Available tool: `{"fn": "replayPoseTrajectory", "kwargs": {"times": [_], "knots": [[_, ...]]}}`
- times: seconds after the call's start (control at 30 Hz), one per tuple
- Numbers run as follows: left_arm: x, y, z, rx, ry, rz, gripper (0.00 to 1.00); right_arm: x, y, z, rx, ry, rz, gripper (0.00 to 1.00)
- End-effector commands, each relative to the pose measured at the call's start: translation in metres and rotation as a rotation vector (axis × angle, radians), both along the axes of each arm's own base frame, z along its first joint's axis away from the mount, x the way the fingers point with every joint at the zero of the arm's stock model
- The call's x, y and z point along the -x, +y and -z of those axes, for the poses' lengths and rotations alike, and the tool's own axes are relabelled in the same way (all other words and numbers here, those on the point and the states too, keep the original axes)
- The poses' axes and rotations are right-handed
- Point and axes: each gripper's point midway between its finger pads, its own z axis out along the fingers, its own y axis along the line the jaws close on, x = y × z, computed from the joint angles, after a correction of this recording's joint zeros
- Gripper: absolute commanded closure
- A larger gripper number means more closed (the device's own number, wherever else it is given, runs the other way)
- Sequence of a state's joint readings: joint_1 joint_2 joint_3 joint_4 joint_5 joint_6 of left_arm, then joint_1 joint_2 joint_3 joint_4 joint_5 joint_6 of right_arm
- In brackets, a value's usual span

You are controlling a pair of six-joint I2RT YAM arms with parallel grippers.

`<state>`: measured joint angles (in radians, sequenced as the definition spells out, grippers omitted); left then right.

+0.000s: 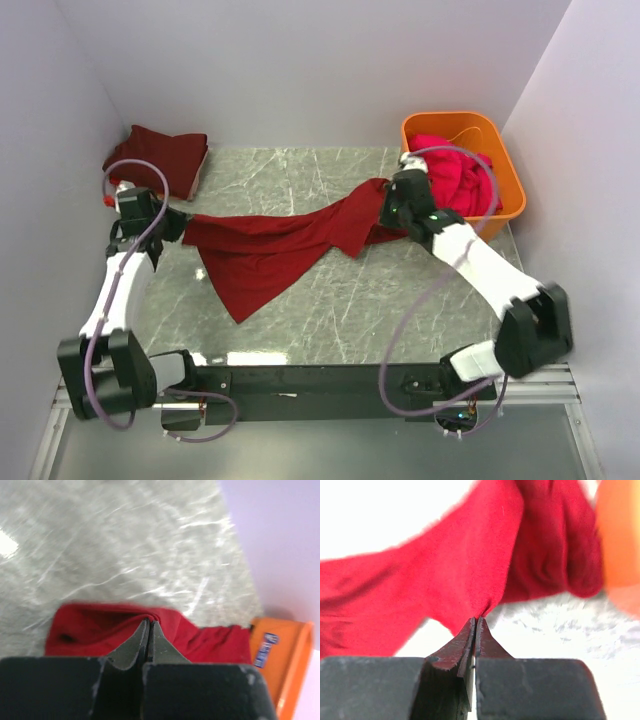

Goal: Fold and stack the t-shirts
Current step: Flatten the tshirt out

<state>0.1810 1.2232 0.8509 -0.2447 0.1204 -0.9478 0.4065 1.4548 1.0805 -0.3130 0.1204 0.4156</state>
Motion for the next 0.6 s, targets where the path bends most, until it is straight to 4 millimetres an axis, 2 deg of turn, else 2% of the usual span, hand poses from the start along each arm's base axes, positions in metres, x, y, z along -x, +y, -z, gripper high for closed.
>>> {"fn": "replayPoseTrajectory", "kwargs": {"times": [0.0,0.07,0.1,0.13,0.17,0.2,0.23,0.27,0.3,0.33,0.37,0.43,0.47,0.57], "knots": [[-0.008,0.002,-0.085,-0.038,-0.229,-0.010,0.99,0.000,-0.007,-0.099,-0.050,-0.260,0.005,1.00],[0.000,0.006,-0.130,-0.067,-0.328,-0.044,0.99,0.007,-0.017,-0.138,-0.055,-0.351,0.024,1.00],[0.004,0.009,-0.146,-0.078,-0.363,-0.058,0.99,0.018,-0.025,-0.176,-0.078,-0.435,0.038,1.00],[0.014,0.010,-0.171,-0.095,-0.424,-0.072,0.99,0.024,-0.031,-0.196,-0.078,-0.483,0.043,1.00],[0.022,0.014,-0.194,-0.113,-0.463,-0.103,0.99,0.032,-0.038,-0.225,-0.090,-0.542,0.059,1.00],[0.029,0.014,-0.210,-0.119,-0.493,-0.113,0.99,0.048,-0.046,-0.252,-0.103,-0.611,0.066,1.00],[0.041,0.012,-0.232,-0.127,-0.547,-0.113,0.99,0.058,-0.050,-0.268,-0.113,-0.648,0.060,1.00],[0.050,0.010,-0.258,-0.137,-0.605,-0.114,0.99,0.071,-0.052,-0.293,-0.134,-0.700,0.042,1.00],[0.058,0.009,-0.270,-0.145,-0.632,-0.113,0.99,0.085,-0.056,-0.311,-0.145,-0.745,0.026,1.00],[0.067,0.007,-0.284,-0.153,-0.659,-0.112,0.99,0.094,-0.057,-0.323,-0.153,-0.770,0.006,1.00],[0.077,0.011,-0.307,-0.168,-0.705,-0.143,0.99,0.105,-0.058,-0.340,-0.167,-0.800,-0.014,1.00],[0.083,0.009,-0.319,-0.172,-0.718,-0.133,0.99,0.121,-0.056,-0.359,-0.182,-0.843,-0.059,1.00],[0.089,0.006,-0.334,-0.176,-0.752,-0.128,0.99,0.129,-0.059,-0.372,-0.189,-0.871,-0.067,1.00],[0.087,0.007,-0.349,-0.188,-0.769,-0.126,0.99,0.132,-0.068,-0.390,-0.168,-0.912,-0.037,1.00]]}}
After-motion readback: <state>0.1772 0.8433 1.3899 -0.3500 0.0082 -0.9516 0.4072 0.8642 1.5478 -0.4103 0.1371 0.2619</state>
